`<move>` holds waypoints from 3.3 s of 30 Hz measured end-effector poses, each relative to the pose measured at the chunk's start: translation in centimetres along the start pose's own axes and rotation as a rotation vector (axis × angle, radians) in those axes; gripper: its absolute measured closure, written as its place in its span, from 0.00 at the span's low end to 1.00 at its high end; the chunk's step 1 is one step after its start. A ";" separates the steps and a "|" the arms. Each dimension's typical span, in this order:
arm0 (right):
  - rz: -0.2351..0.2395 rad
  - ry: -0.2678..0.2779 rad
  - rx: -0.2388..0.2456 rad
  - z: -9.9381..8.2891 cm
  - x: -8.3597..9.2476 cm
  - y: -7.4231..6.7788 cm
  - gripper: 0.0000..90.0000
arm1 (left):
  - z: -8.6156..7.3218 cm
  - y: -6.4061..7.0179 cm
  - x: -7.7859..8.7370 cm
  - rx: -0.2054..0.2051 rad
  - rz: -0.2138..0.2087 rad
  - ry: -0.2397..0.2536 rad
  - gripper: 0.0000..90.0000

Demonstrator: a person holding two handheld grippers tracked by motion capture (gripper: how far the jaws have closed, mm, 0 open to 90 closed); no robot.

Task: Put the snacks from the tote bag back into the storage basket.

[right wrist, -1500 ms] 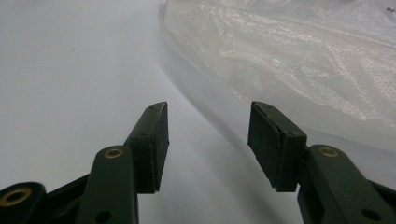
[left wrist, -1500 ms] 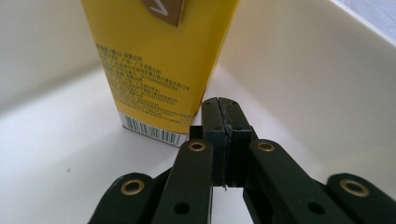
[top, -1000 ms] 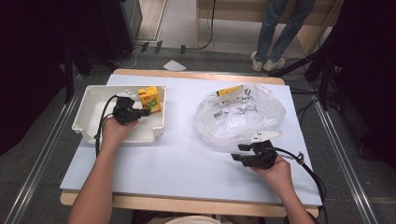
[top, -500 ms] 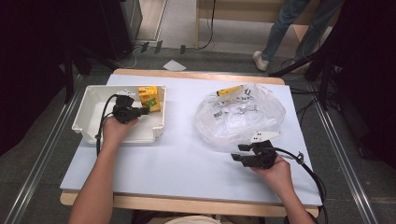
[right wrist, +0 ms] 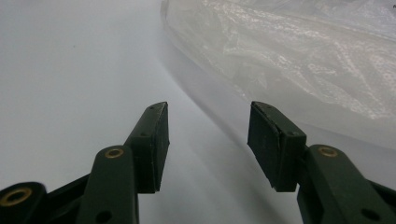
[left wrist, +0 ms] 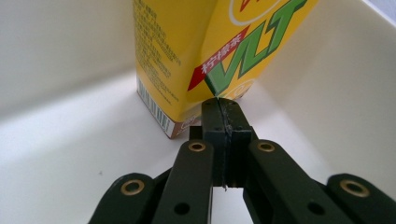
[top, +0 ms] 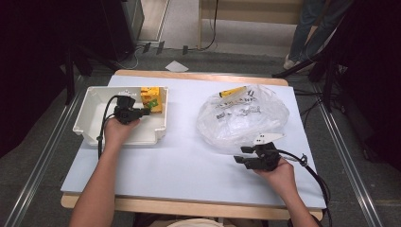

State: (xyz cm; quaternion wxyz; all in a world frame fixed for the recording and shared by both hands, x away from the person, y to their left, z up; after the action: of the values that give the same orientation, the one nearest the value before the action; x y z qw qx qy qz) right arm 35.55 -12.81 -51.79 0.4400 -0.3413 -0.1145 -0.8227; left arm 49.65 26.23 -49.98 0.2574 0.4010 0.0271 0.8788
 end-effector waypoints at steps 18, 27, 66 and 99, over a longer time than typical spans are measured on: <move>-0.001 0.002 0.003 0.0 0.0 0.0 0.55 | -0.1 -0.5 0.0 0.020 0.008 -0.008 1.00; 0.001 0.003 0.002 0.0 0.1 0.1 0.55 | -0.1 0.2 0.7 0.002 -0.012 -0.016 0.95; 0.015 0.029 0.022 1.0 0.0 0.4 0.55 | 0.5 6.7 4.4 -0.038 -0.068 -0.037 0.50; 0.020 0.026 0.026 1.1 -0.1 0.2 0.55 | 0.5 16.2 3.8 -0.214 -0.159 -0.043 0.48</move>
State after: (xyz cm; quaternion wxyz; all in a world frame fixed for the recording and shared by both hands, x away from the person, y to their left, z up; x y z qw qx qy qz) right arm 36.28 -12.36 -51.03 0.4539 -0.3258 -0.1162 -0.8211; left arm 40.93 13.91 -42.93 0.3680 0.3863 -0.0408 0.8448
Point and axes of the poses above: each handheld gripper's, and its own axes: x roughly backward along the jaws, z roughly out of its top, y roughly to its right, the point moved 8 cm from there along -x, roughly forward along the jaws, and after that the axes turned 5 degrees about x, right-handed, at the moved point
